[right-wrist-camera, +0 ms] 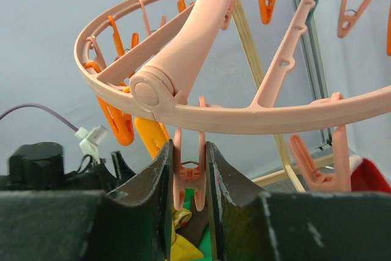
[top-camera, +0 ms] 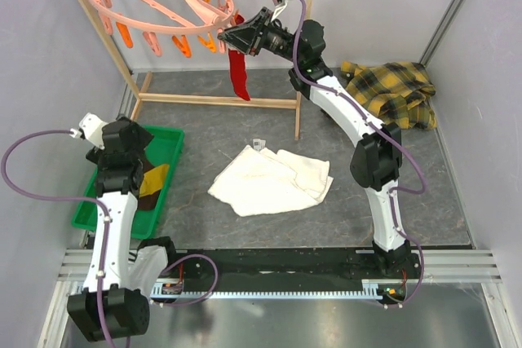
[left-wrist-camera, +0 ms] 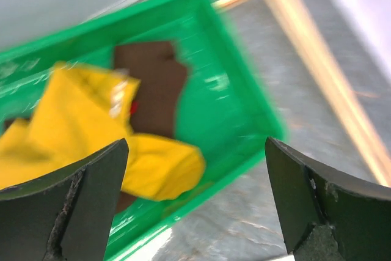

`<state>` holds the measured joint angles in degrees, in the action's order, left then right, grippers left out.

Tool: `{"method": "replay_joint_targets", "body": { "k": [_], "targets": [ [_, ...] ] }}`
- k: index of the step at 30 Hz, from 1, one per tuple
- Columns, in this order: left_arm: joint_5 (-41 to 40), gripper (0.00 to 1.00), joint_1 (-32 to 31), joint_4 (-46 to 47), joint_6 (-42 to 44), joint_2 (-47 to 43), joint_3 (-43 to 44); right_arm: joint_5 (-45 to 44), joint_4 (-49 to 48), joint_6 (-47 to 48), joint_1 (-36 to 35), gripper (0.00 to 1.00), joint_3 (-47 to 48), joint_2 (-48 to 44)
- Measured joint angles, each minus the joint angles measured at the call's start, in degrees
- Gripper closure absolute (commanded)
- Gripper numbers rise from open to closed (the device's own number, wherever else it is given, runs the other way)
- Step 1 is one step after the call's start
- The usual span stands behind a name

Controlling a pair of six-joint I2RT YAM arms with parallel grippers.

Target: Remove the socks clipped to the hanger

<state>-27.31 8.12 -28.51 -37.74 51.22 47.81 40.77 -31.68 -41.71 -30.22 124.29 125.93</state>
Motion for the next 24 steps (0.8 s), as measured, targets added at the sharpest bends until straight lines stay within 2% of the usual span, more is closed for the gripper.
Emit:
{"method": "replay_joint_targets", "body": {
  "k": [5,10,12,17,20,24],
  "targets": [
    [9.75,0.08,-0.63,10.84,6.47,-5.42,-0.94,-3.56,3.85,2.14,-1.84,0.76,-2.84,-3.45],
    [18.69,0.12,-3.21,22.21,7.82,-6.36,-5.11,-7.74,7.23,4.66,-3.67,0.76,-4.66,-7.45],
    [20.76,0.12,-6.84,27.12,8.90,-5.25,-7.34,-9.84,8.81,5.90,-4.57,0.76,-4.76,-8.72],
    [21.86,0.11,-20.48,38.49,15.06,-1.27,-9.86,-15.26,12.28,8.66,-7.91,0.76,-4.87,-11.85],
    [22.73,0.12,-24.92,46.58,18.25,0.61,-10.67,-18.25,13.79,9.38,-9.49,0.76,-4.87,-12.66],
    [25.20,0.13,-27.23,59.39,21.88,3.13,-14.43,-20.98,15.15,9.60,-10.75,0.76,-4.90,-12.76]
  ]
}}
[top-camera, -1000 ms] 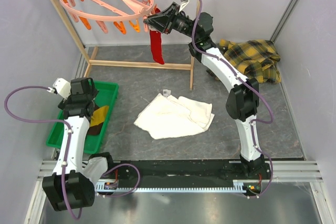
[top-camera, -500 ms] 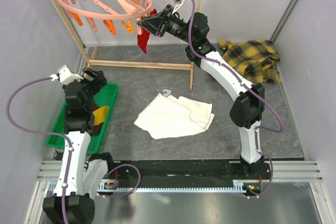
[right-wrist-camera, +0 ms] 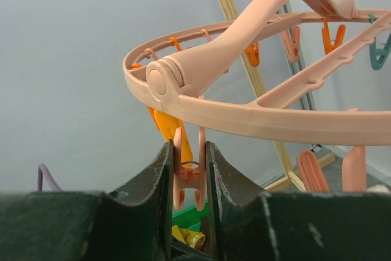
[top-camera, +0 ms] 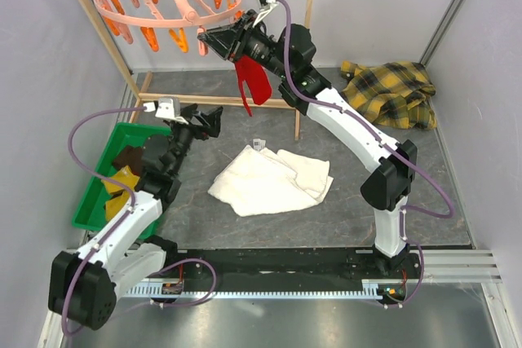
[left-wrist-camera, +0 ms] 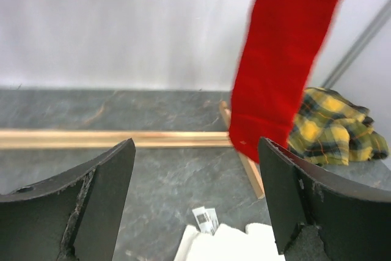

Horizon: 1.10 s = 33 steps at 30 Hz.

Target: Remove the socks clipped to the hanger

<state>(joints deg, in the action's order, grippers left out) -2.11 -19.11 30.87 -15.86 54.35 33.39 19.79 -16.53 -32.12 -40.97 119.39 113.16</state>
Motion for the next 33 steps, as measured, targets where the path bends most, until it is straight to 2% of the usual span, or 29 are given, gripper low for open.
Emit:
{"method": "replay_joint_targets", "body": {
  "k": [4,9,14,21,23,24,26,27,29,33],
  "targets": [
    [2.60,0.12,-1.79,9.92,3.63,4.00,-2.78,-2.03,0.94,0.07,-0.81,0.76,-0.02,0.00],
    [5.73,0.12,-2.97,18.03,6.82,8.98,-2.89,-4.44,2.03,0.46,-2.10,0.77,0.00,0.00],
    [4.59,0.13,-3.65,20.55,9.79,13.55,-0.46,-5.97,2.56,0.46,-2.99,0.77,0.57,0.02],
    [-2.27,0.16,-3.78,20.96,13.53,19.74,4.85,-6.40,2.54,0.46,-3.30,0.77,1.44,0.02],
    [-3.08,0.29,-3.78,21.31,14.53,21.33,6.29,-6.40,2.62,0.46,-3.30,0.77,1.44,0.02],
    [-3.43,0.51,-3.78,21.51,14.86,22.16,6.97,-6.40,2.69,0.46,-3.30,0.77,1.44,0.00],
    [-3.26,0.73,-3.78,21.92,15.69,23.50,7.67,-6.40,2.69,0.46,-3.32,0.76,1.44,0.00],
    [-2.95,0.89,-3.78,22.08,15.74,23.91,7.69,-6.40,2.71,0.46,-3.32,0.76,1.44,0.02],
    [-1.53,0.98,-3.78,22.14,15.54,24.46,7.69,-6.40,2.71,0.44,-3.32,0.76,1.44,0.00],
    [2.27,0.98,-3.78,22.45,15.67,24.76,7.69,-6.43,2.71,0.42,-3.32,0.73,1.42,0.00]
  ]
}}
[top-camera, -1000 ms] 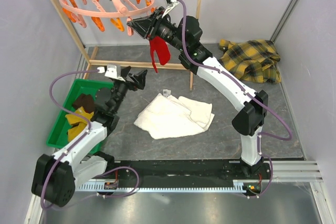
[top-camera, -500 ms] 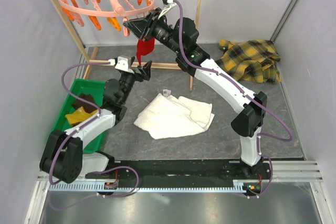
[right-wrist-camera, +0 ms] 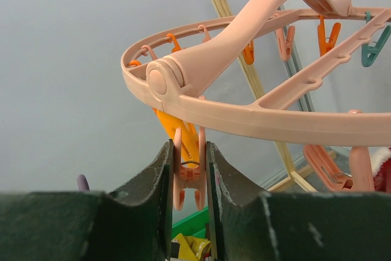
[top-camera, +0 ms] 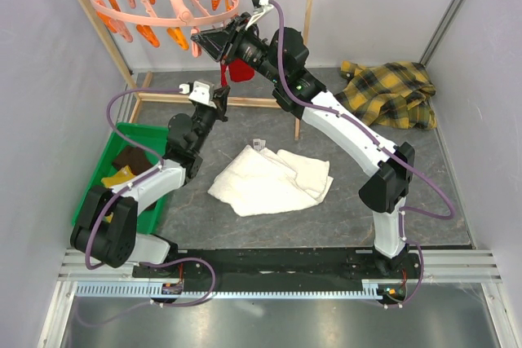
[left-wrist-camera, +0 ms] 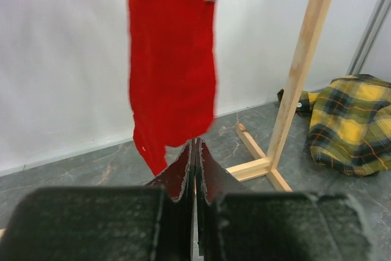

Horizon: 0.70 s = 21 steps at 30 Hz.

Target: Remove the socks clipped to the hanger

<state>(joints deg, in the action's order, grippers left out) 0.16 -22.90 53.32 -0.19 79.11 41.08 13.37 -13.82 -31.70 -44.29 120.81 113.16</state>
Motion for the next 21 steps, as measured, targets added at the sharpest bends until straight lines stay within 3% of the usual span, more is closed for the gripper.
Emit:
{"method": "replay_joint_targets", "body": {
  "k": [6,8,9,12,15,21],
  "targets": [
    [2.08,0.98,0.00,-0.61,-0.63,-0.94,-1.16,-0.22,0.52,0.07,-0.02,0.76,-0.02,0.00],
    [1.99,0.83,-0.02,-0.83,-0.87,-1.62,-2.05,-0.39,0.90,0.07,0.00,0.76,-0.02,0.00],
    [1.84,0.62,0.00,-0.92,-1.09,-1.86,-2.34,-0.44,1.07,0.04,0.00,0.76,-0.02,0.00],
    [0.15,0.43,0.00,-0.96,-2.32,-2.14,-2.95,-0.61,1.22,0.00,0.00,0.77,-0.02,0.00],
    [-0.70,0.36,0.00,-1.03,-2.95,-2.19,-3.06,-0.63,1.27,-0.13,-0.02,0.76,-0.02,0.00],
    [-1.18,0.33,0.00,-1.01,-2.97,-1.95,-2.80,-0.63,1.49,-0.15,-0.20,0.76,-0.02,-0.26]
  ]
}}
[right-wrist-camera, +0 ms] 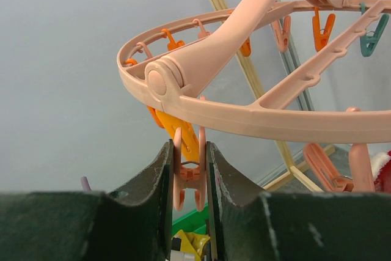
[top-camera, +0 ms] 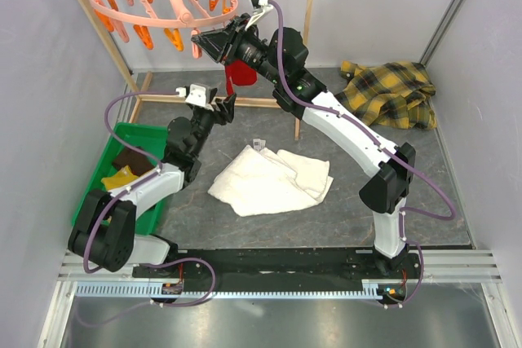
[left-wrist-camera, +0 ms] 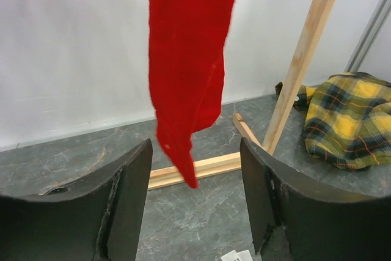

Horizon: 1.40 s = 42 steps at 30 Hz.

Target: Remove the socks clipped to the hanger

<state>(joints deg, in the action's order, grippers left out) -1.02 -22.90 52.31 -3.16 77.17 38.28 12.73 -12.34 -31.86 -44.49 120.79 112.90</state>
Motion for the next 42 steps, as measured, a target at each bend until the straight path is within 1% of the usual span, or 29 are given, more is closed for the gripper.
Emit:
{"method": "replay_joint_targets", "body": {
  "k": [5,7,8,9,11,12,14,15,17,18,21,24,29,35,40,42],
  "targets": [
    [-1.49,0.33,0.00,-0.76,0.26,2.34,2.97,0.02,0.42,0.04,-0.02,0.76,0.00,-0.22],
    [-1.73,0.37,0.00,-1.20,0.39,3.41,4.33,0.04,0.61,0.07,-0.02,0.75,0.00,-0.35],
    [-1.77,0.44,0.00,-1.29,0.44,3.80,4.74,0.02,0.68,0.09,-0.02,0.75,0.00,-0.46],
    [-1.75,0.74,0.00,-1.44,0.48,4.20,5.18,0.04,0.72,0.07,-0.02,0.74,0.00,-0.55],
    [-1.38,0.98,-0.02,-1.62,0.66,4.85,5.75,0.09,0.83,0.07,-0.02,0.72,0.00,-0.76],
    [-1.03,0.98,0.00,-1.92,0.96,4.92,5.79,0.24,0.87,0.07,-0.02,0.68,0.00,-0.90],
    [-0.11,0.98,-0.02,-2.40,1.09,4.87,5.77,0.31,1.16,0.22,-0.02,0.64,0.00,-1.25],
    [0.26,0.98,-0.02,-2.54,1.11,4.68,5.60,0.37,1.49,0.57,-0.04,0.59,0.00,-1.46],
    [0.94,0.98,-0.02,-3.26,1.09,3.17,4.33,0.39,2.75,1.40,-0.04,0.53,0.00,-1.97],
    [1.14,0.98,-0.02,-3.93,1.05,2.08,3.63,0.24,3.72,1.97,-0.09,0.45,0.00,-2.29],
    [1.38,0.98,0.00,-7.26,0.35,-3.50,1.27,-0.81,6.43,3.61,-0.28,0.34,-0.52,-3.58],
    [1.79,0.98,0.00,-9.40,-0.94,-9.22,-0.66,-1.40,8.92,5.60,-0.42,0.28,-3.72,-6.51],
    [4.09,0.98,0.00,-13.57,-2.82,-18.12,-2.10,-4.37,13.66,10.54,-0.46,0.28,-7.26,-12.02],
    [6.14,0.98,0.00,-19.71,-3.74,-24.02,-2.08,-11.56,17.62,16.37,-0.50,0.32,-7.50,-16.13],
    [6.14,0.98,0.00,-23.96,-4.33,-27.78,-2.23,-16.04,21.07,19.34,-0.50,0.33,-5.84,-15.43],
    [6.12,0.98,0.00,-25.03,-4.55,-29.20,-2.51,-15.98,21.94,20.06,-0.39,0.30,-3.82,-13.70]
  ]
}}
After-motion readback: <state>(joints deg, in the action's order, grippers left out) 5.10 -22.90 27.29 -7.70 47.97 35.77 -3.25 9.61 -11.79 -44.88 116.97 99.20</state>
